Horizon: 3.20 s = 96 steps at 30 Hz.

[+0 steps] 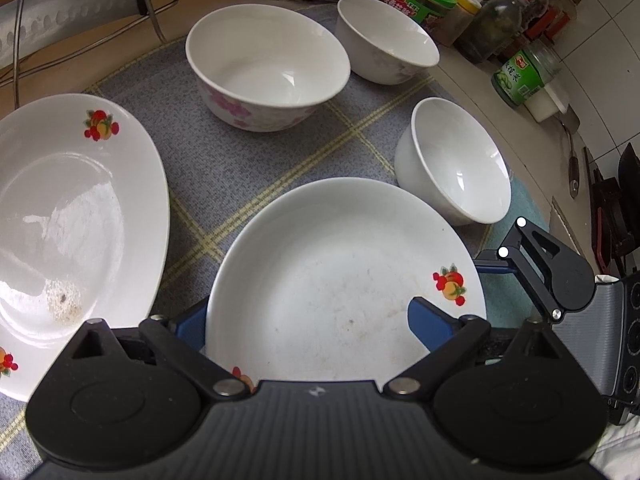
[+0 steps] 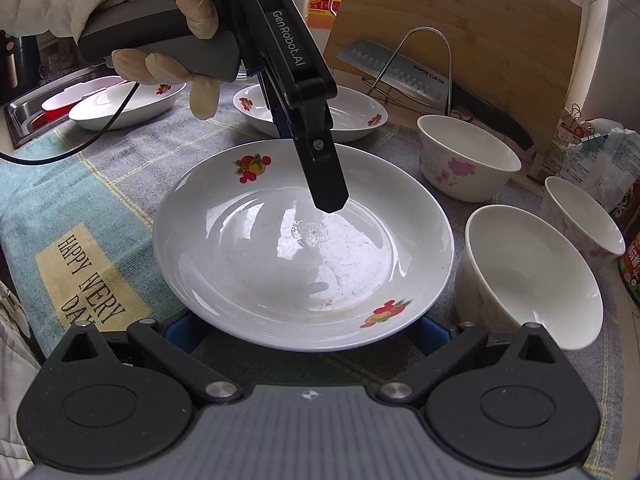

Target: Organize plates and bowls

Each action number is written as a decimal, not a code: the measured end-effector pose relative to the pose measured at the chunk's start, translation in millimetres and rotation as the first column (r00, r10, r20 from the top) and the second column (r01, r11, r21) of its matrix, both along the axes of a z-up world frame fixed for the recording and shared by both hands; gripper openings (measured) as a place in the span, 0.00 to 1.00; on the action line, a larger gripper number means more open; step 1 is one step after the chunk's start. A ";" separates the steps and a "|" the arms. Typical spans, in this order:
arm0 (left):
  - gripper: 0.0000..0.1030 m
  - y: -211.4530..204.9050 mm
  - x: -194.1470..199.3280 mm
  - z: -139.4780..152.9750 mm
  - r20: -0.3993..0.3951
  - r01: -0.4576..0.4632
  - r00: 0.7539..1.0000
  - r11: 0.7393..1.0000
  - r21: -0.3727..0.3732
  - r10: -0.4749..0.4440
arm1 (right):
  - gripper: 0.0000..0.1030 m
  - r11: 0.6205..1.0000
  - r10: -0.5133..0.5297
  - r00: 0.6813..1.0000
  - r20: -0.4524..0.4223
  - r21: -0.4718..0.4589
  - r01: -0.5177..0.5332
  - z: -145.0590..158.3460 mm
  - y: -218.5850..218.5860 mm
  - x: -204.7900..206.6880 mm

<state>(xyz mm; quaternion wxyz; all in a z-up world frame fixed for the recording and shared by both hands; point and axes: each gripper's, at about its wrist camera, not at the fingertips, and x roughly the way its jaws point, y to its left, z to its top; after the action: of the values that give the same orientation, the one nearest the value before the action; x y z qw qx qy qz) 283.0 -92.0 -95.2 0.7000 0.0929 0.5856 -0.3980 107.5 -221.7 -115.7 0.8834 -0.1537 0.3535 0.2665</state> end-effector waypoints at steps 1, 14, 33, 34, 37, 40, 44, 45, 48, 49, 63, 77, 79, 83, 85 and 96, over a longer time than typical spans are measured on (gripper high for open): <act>0.95 0.1 -0.1 0.1 0.000 0.000 1.000 1.000 0.000 0.000 | 1.00 1.000 0.003 1.000 0.002 -0.003 -0.003 0.7 0.1 -0.3; 0.95 15.8 -16.3 10.6 0.013 -0.054 0.998 0.999 -0.006 0.054 | 1.00 0.998 0.055 0.998 -0.008 -0.007 -0.055 7.6 2.9 -2.9; 0.95 52.1 -56.8 22.8 0.038 -0.232 0.972 0.972 -0.027 0.233 | 1.00 0.971 0.237 0.971 -0.034 0.020 -0.237 23.0 6.1 -11.0; 0.95 54.8 -57.2 23.4 0.038 -0.232 0.972 0.972 -0.027 0.233 | 1.00 0.971 0.240 0.970 -0.038 0.020 -0.240 23.0 8.9 -10.2; 0.95 67.2 -58.2 26.2 0.036 -0.239 0.970 0.970 -0.039 0.240 | 1.00 0.971 0.240 0.970 -0.037 0.016 -0.240 24.8 18.9 -12.5; 0.95 79.7 -60.6 30.5 0.048 -0.232 0.971 0.972 -0.044 0.234 | 1.00 0.972 0.233 0.972 -0.041 0.019 -0.233 27.3 30.5 -13.4; 0.95 98.6 -61.9 34.3 0.050 -0.228 0.972 0.972 -0.052 0.230 | 1.00 0.973 0.232 0.972 -0.038 0.014 -0.232 30.5 48.5 -14.6; 0.95 102.7 -62.1 35.1 0.053 -0.225 0.972 0.973 -0.051 0.228 | 1.00 0.973 0.230 0.972 -0.037 0.012 -0.230 31.2 53.4 -14.8; 0.95 116.9 -62.2 36.6 0.056 -0.223 0.973 0.973 -0.054 0.226 | 1.00 0.974 0.225 0.974 -0.035 0.013 -0.224 33.8 67.6 -15.2; 0.95 121.2 -62.2 37.0 0.056 -0.223 0.972 0.973 -0.056 0.226 | 1.00 0.975 0.223 0.974 -0.036 0.015 -0.223 34.5 72.3 -15.0; 0.95 196.6 -55.9 47.9 0.087 -0.261 0.959 0.960 -0.096 0.270 | 1.00 0.967 0.253 0.967 -0.010 -0.023 -0.253 46.6 142.8 0.3; 0.95 275.6 -46.3 52.2 0.118 -0.378 0.915 0.921 -0.089 0.387 | 1.00 0.932 0.362 0.932 0.017 -0.007 -0.362 48.6 212.9 36.8; 0.95 285.2 -44.7 50.5 0.119 -0.394 0.908 0.915 -0.088 0.402 | 1.00 0.926 0.377 0.926 0.018 -0.009 -0.377 47.4 221.4 41.8; 0.95 301.5 -39.9 46.5 0.116 -0.418 0.897 0.904 -0.087 0.426 | 1.00 0.916 0.401 0.916 0.014 -0.003 -0.401 44.3 236.4 49.9; 0.95 306.8 -37.9 44.2 0.114 -0.428 0.893 0.900 -0.085 0.435 | 1.00 0.913 0.409 0.913 0.009 -0.001 -0.409 42.6 242.5 53.9; 0.95 325.5 -22.2 31.6 0.099 -0.453 0.883 0.889 -0.071 0.458 | 1.00 0.907 0.420 0.907 -0.025 0.005 -0.420 34.4 262.4 69.5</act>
<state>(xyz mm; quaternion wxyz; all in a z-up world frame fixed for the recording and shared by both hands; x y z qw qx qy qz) 260.8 233.5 -63.6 0.8079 -0.0408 0.5411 -0.2300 177.0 40.7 -81.3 0.8008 -0.2230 0.3234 0.4522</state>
